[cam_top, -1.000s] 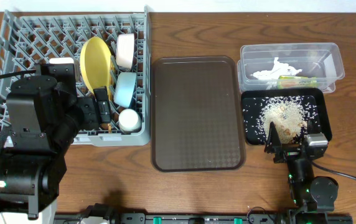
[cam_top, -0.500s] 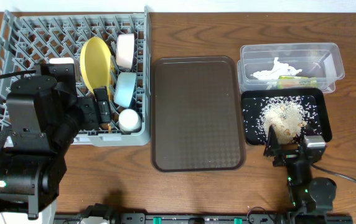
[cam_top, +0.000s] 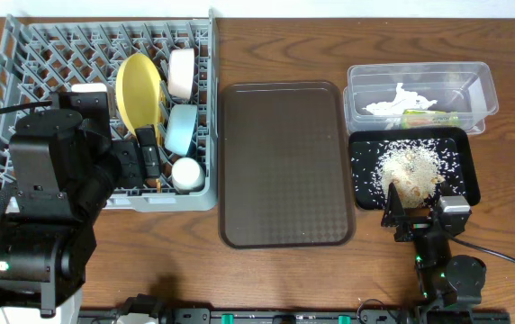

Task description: Sort waste into correct bins and load items into the dishwasher

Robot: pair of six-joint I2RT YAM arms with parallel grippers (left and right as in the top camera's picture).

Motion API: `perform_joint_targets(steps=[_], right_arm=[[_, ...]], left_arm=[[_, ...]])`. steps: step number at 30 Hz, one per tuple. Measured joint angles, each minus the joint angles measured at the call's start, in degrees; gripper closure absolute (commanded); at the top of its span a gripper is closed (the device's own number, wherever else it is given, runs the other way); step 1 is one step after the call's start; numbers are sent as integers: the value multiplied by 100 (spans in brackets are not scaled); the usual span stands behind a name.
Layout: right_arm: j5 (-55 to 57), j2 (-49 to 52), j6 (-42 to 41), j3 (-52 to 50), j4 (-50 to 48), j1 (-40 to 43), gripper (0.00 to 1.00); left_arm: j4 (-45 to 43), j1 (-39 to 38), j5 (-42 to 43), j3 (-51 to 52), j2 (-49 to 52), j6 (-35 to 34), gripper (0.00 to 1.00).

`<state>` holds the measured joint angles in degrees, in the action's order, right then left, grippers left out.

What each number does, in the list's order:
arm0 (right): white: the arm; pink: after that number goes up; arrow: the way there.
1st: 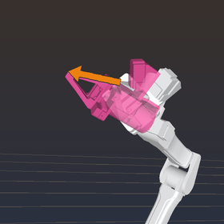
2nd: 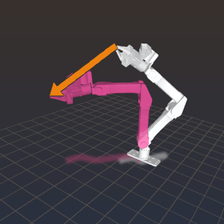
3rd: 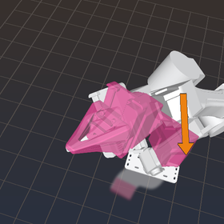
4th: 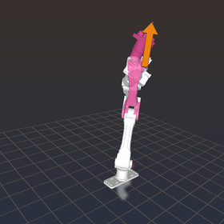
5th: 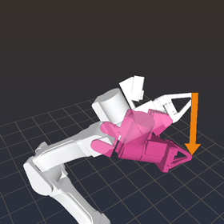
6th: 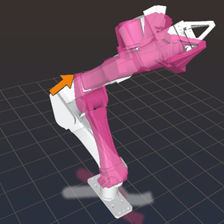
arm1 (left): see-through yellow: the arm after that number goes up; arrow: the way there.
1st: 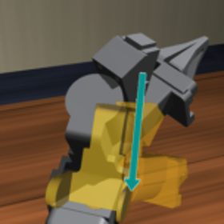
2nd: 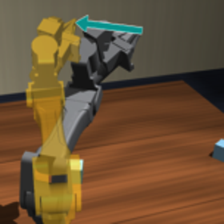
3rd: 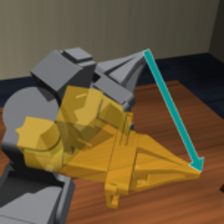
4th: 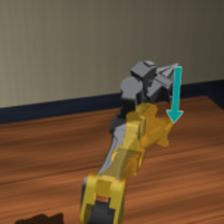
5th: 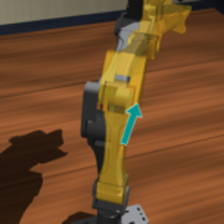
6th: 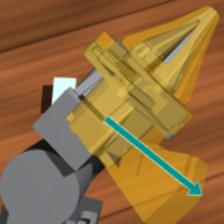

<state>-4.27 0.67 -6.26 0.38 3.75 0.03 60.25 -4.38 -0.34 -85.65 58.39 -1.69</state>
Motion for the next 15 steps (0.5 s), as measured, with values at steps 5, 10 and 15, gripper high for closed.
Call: perform_joint_targets(steps=[5, 10, 15], right_arm=[[0, 0, 0, 0, 0, 0, 1], [0, 0, 0, 0, 0, 0, 1], [0, 0, 0, 0, 0, 0, 1]], left_arm=[[0, 0, 0, 0, 0, 0, 6], [0, 0, 0, 0, 0, 0, 6], [7, 0, -4, 0, 0, 20, 6]])
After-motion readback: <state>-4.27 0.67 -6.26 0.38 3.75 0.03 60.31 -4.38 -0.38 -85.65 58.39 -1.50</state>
